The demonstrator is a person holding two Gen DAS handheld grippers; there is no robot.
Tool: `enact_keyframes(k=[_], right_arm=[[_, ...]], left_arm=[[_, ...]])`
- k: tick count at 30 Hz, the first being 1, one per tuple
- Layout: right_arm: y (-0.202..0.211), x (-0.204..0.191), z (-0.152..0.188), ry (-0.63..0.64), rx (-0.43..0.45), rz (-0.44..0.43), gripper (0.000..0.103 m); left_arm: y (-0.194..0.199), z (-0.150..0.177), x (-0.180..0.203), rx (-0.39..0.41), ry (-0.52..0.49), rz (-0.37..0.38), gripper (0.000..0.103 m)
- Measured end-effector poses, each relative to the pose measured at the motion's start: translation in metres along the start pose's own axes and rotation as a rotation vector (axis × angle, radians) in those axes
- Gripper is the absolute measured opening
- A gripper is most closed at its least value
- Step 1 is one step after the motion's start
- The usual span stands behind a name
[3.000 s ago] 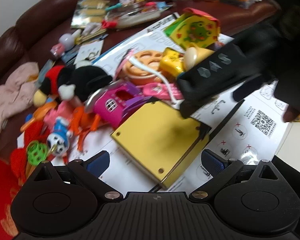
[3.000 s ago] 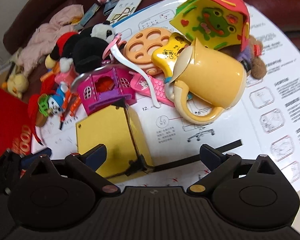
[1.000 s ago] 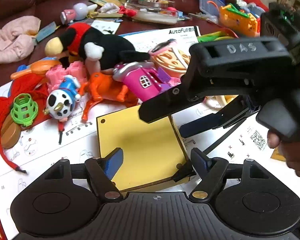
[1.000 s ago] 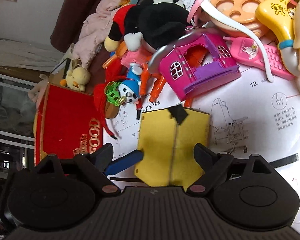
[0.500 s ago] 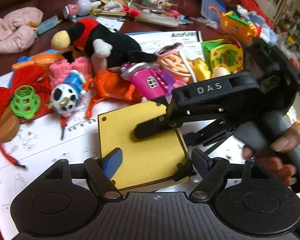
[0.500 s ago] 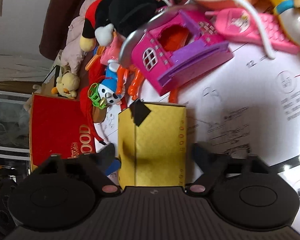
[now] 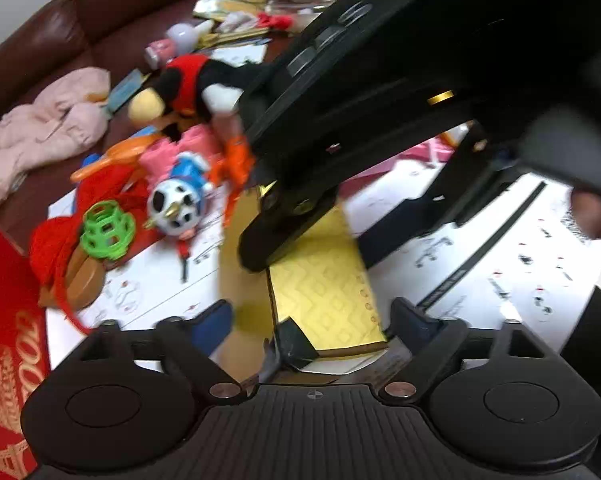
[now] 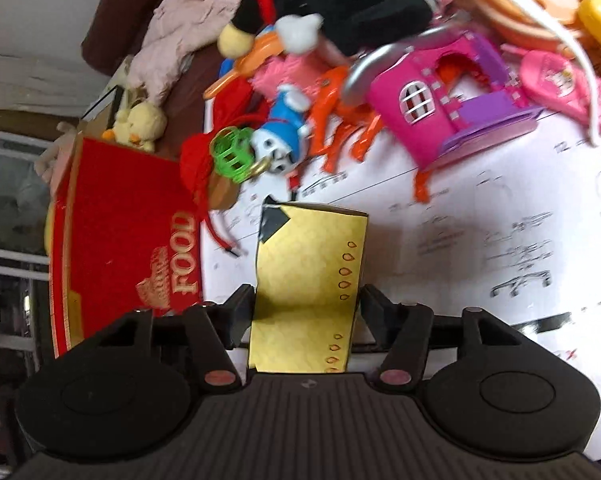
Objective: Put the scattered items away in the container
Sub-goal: 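Close the right gripper on the yellow card box and lift it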
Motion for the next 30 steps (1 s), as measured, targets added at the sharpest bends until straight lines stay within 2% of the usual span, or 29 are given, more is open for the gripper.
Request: enact_keyframes(k=[1,5,9,11,13,15,19,20,25,27,28,30], right_arm=[[0.001,-0.001,0.000,0.004,0.004,-0.003,0.067],[0.001,-0.003,-0.003,0.016,0.023,0.020,0.071],[-0.005,-0.009,-0.005,0.023,0.034,0.070,0.081],[-0.008,-0.012,-0.005,0.024,0.043,0.089,0.085],[-0.009,-0.012,-0.003,0.049,0.059,0.120,0.084],[-0.011,-0.010,0.000,0.073,0.065,0.163,0.072],[-0.009,-0.008,0.001,0.060,0.088,0.155,0.064],[-0.009,-0.009,0.001,0.068,0.089,0.159,0.064],[-0.006,-0.008,0.000,0.069,0.093,0.152,0.064],[-0.004,-0.008,0.001,0.065,0.098,0.145,0.063],[-0.003,-0.007,0.001,0.064,0.103,0.141,0.062],[-0.001,-0.006,0.001,0.055,0.105,0.137,0.062]], left_arm=[[0.000,0.000,-0.005,-0.003,0.016,0.000,0.077],[0.007,0.000,-0.016,0.016,0.065,0.034,0.067],[0.011,0.000,-0.007,0.027,0.061,0.083,0.064],[0.009,0.002,0.001,0.022,0.055,0.086,0.058],[0.008,0.005,0.004,0.024,0.061,0.082,0.058],[0.007,0.004,0.003,0.021,0.070,0.075,0.061],[0.003,0.002,0.004,0.013,0.052,0.017,0.079],[0.002,0.001,0.005,0.011,0.048,0.006,0.080],[-0.002,-0.003,0.006,-0.002,0.062,-0.009,0.078],[-0.002,-0.004,0.008,-0.003,0.062,0.005,0.071],[-0.002,-0.004,0.010,-0.003,0.060,0.022,0.061],[-0.001,-0.004,0.015,-0.003,0.039,0.019,0.060]])
Point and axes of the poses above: each gripper's, at about its wrist camera, not at the fingertips, and y roughly against the way its jaws point, x to its right, z to its underside, the point moved 2 cm from there along -y, roughly the way its jaws point, and after that the axes turned 14 degrees about x, right-handed, at the moved point
